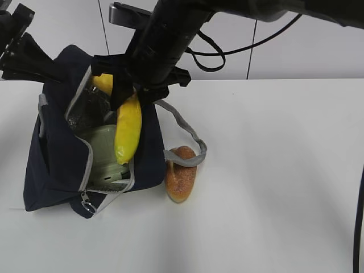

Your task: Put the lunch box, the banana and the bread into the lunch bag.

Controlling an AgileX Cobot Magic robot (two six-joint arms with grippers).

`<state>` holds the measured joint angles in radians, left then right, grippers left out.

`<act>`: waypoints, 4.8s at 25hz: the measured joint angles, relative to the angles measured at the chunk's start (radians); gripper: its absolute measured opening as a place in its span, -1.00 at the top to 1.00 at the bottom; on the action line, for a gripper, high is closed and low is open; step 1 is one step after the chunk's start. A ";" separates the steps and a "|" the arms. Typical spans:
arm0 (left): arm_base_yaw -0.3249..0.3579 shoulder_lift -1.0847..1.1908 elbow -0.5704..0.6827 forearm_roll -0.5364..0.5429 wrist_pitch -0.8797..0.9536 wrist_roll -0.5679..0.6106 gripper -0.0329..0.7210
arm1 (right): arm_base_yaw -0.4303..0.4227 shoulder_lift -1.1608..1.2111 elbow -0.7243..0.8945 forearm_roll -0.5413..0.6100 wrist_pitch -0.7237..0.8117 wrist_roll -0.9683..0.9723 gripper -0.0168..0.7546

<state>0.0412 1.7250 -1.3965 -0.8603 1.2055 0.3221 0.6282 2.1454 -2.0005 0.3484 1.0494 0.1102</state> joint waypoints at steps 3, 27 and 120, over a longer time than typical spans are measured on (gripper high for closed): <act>0.000 0.000 0.000 -0.001 0.000 0.000 0.95 | 0.004 0.018 -0.004 0.019 -0.027 0.005 0.10; 0.001 0.000 0.000 -0.006 0.000 0.000 0.95 | 0.007 0.045 -0.164 -0.228 0.162 -0.066 -0.60; 0.001 0.000 0.000 -0.007 0.000 0.000 0.95 | -0.034 -0.460 0.531 -0.190 -0.118 -0.078 0.07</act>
<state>0.0420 1.7250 -1.3965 -0.8670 1.2055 0.3221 0.5947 1.6855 -1.4699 0.1586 0.9312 0.0323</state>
